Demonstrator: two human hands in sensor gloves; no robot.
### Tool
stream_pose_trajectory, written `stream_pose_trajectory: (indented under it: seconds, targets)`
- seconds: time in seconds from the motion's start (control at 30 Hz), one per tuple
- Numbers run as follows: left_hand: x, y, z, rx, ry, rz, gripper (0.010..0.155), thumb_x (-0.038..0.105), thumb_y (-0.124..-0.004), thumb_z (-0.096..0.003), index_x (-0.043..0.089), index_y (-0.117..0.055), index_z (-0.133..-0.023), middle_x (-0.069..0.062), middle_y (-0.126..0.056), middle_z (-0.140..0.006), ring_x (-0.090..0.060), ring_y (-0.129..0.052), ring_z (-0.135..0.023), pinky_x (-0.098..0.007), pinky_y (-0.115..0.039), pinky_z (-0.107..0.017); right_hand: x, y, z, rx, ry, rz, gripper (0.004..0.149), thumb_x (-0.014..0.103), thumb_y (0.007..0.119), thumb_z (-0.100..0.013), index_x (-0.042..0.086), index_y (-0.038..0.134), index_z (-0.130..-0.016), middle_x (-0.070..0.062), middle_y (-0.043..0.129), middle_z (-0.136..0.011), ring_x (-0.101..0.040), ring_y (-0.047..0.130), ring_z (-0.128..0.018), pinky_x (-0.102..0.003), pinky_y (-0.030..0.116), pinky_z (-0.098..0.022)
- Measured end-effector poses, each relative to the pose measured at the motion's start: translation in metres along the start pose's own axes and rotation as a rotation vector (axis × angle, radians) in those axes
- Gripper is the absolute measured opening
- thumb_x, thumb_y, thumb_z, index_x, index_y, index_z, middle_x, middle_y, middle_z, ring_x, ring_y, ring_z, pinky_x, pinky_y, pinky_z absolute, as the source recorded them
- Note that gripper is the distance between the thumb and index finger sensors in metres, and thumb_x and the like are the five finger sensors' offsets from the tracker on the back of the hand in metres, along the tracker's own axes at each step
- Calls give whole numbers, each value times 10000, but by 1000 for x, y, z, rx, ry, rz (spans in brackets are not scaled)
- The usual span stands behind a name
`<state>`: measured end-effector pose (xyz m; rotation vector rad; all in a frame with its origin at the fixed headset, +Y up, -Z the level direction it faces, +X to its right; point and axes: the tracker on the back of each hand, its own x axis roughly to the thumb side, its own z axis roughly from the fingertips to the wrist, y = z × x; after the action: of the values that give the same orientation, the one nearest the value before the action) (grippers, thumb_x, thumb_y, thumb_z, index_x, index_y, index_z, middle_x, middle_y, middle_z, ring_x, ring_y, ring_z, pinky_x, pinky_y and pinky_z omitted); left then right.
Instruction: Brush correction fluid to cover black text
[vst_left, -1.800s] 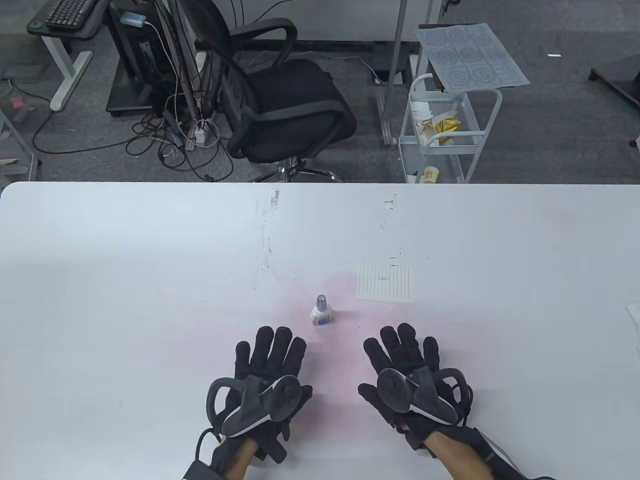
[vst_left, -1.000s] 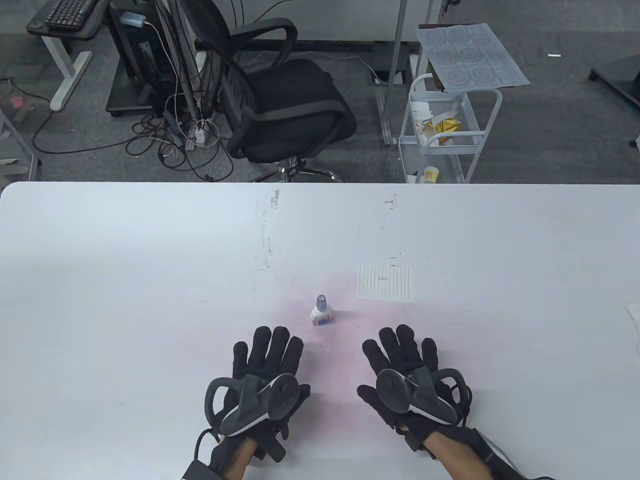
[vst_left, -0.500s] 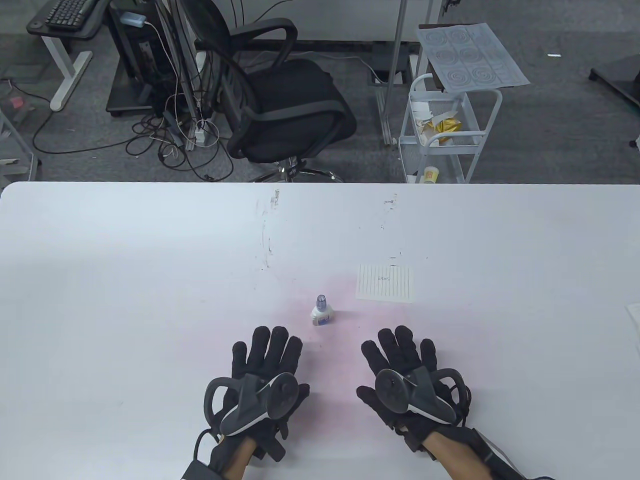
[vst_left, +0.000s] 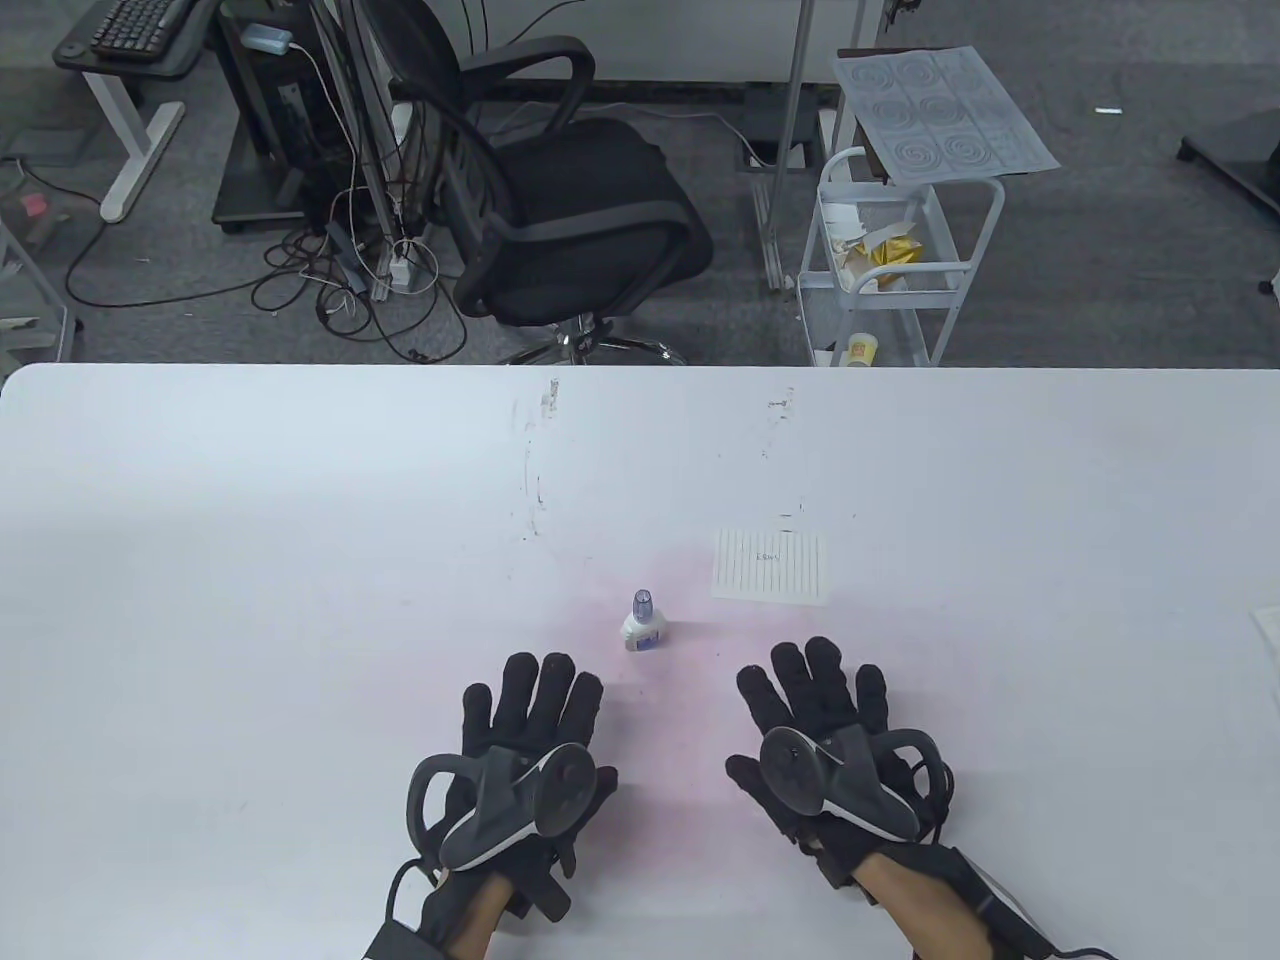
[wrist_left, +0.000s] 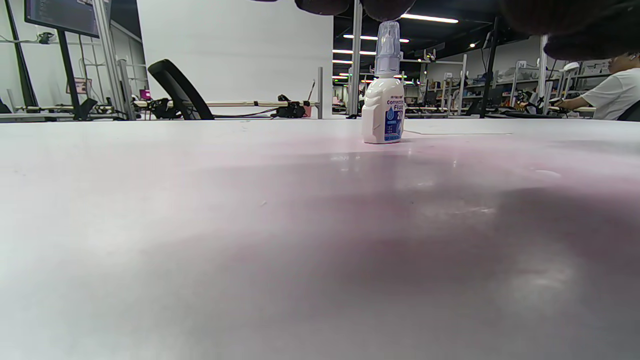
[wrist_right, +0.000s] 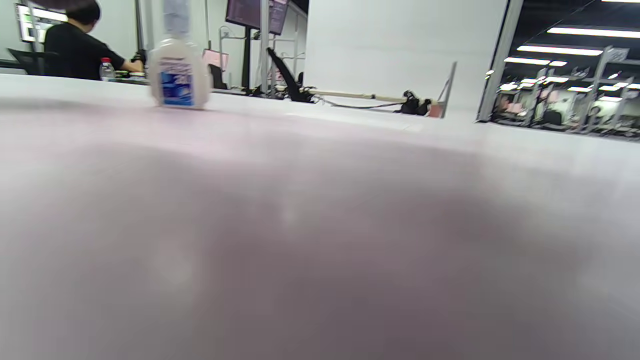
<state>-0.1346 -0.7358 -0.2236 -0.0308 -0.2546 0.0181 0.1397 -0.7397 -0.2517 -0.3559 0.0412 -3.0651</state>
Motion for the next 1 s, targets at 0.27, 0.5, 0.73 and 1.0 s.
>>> stream_pose_trajectory:
  seconds: [0.27,0.5,0.73,1.0]
  targets:
    - [-5,0,-1,-4,30,0,812,695,-603,-394,377,-321,-1086,24,-254,-1200,-332,-288,-1138,-625,-347,-784,-54,-26,-58,-40,202,-55,790,727,576,-392,365,289,-1033,1,210,-1097,-384,166,-1037,-687,283,-677]
    - [-7,0,-2,-12,46,-1,812,695,-605,-394,377,-322,-1086,22,-254,-1200,-332,-288,-1138,-626,-347,-783,-92,-35,-113,7,341,-122,786,711,603,-387,357,319,-1030,2,240,-1096,-381,201,-1042,-681,306,-683]
    - [-10,-3,-3,-33,60,-6,812,696,-602,-395,379,-318,-1086,23,-253,-1200,-332,-286,-1138,-626,-345,-785,-99,-15,-152,99,392,-127,780,697,633,-378,368,345,-1024,15,261,-1098,-371,216,-1050,-678,311,-693]
    - [-10,-3,-3,-48,60,-7,812,695,-603,-394,378,-318,-1086,23,-252,-1200,-332,-287,-1138,-626,-345,-785,-94,27,-168,238,405,-83,768,682,671,-368,369,393,-1012,22,357,-1086,-358,401,-1040,-625,445,-695]
